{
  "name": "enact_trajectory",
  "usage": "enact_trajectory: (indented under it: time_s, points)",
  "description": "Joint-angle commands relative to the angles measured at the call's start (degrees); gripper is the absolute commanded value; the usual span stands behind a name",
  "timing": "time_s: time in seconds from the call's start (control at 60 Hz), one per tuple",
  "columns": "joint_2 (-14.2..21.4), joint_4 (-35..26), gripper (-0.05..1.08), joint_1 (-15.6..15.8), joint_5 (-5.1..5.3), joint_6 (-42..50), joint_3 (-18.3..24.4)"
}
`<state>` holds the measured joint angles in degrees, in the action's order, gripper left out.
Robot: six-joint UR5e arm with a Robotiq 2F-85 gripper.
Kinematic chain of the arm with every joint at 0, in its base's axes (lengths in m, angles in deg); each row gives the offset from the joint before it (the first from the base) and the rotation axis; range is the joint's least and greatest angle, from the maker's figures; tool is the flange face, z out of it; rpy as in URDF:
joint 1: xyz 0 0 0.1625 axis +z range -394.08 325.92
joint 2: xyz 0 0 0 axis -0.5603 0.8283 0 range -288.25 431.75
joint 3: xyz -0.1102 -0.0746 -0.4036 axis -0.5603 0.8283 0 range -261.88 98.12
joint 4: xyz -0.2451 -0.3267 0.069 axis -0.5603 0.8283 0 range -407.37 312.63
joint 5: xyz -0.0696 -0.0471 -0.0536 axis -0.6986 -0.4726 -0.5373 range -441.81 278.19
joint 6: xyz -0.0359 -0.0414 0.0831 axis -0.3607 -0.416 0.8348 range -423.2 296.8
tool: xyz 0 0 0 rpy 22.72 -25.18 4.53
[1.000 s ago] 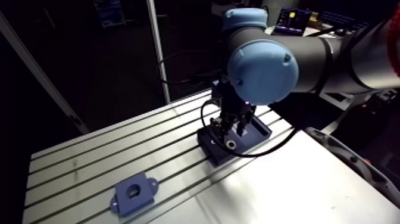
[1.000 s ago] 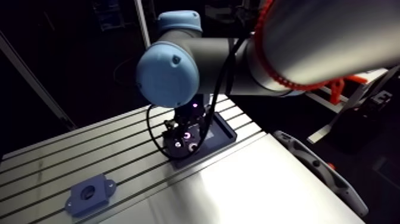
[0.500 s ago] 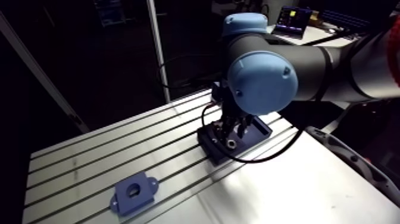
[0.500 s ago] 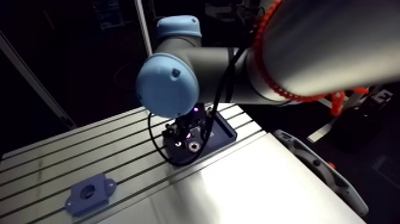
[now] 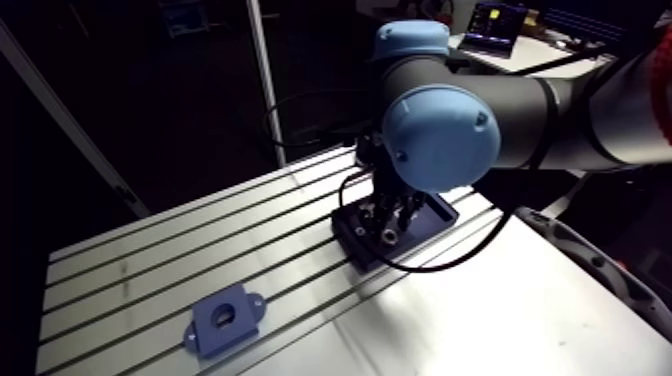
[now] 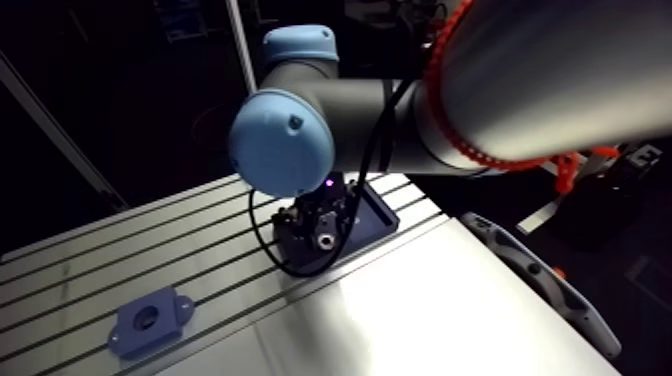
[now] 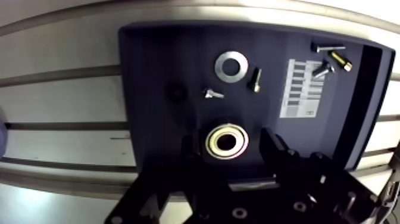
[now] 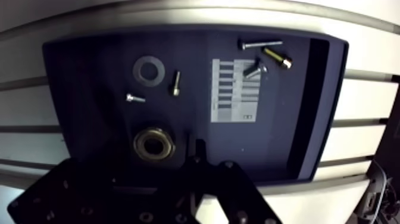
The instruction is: Pick up the bearing and press it into the housing until flush.
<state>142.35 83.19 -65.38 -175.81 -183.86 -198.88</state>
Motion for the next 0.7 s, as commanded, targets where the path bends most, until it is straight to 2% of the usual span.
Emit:
enact_trajectory:
  time_s: [0.017, 0.7]
  points:
    - [-0.25, 0.00, 0.41, 0.00, 0.00, -0.05, 0.05]
    - [-0.16, 0.00, 0.49, 0.08, -0.53, 0.02, 0.14]
